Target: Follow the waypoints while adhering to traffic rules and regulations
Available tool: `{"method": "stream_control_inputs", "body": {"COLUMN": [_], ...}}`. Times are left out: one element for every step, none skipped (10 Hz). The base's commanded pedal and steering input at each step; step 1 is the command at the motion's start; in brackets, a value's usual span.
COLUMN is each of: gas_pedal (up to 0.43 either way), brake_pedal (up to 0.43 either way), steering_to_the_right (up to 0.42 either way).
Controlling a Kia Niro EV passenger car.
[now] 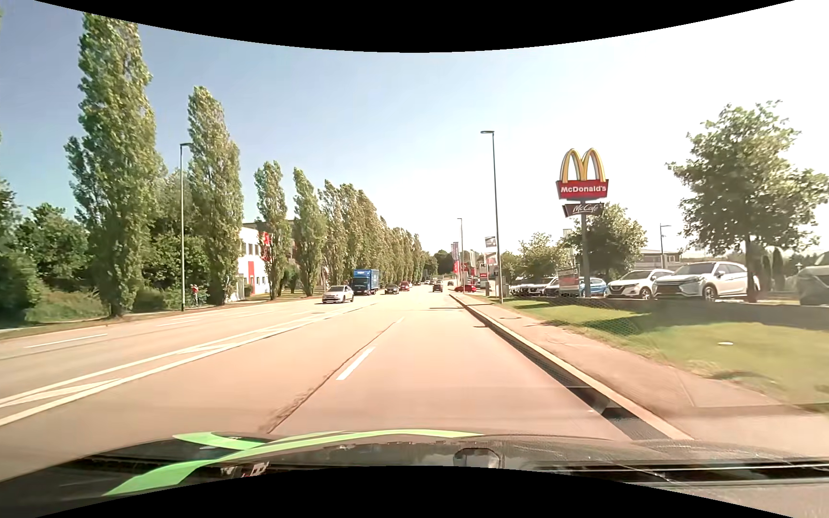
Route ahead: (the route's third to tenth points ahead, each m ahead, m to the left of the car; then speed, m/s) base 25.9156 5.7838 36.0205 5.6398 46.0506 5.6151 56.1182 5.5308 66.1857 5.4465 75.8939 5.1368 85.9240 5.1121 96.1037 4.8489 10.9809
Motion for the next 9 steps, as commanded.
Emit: {"method": "stream_control_inputs", "body": {"gas_pedal": [0.240, 0.240, 0.240, 0.220, 0.209, 0.209, 0.209, 0.197, 0.177], "brake_pedal": [0.000, 0.000, 0.000, 0.000, 0.000, 0.000, 0.000, 0.000, 0.000], "steering_to_the_right": [-0.005, -0.005, -0.005, -0.005, -0.005, -0.005, -0.005, -0.005, -0.005]}}
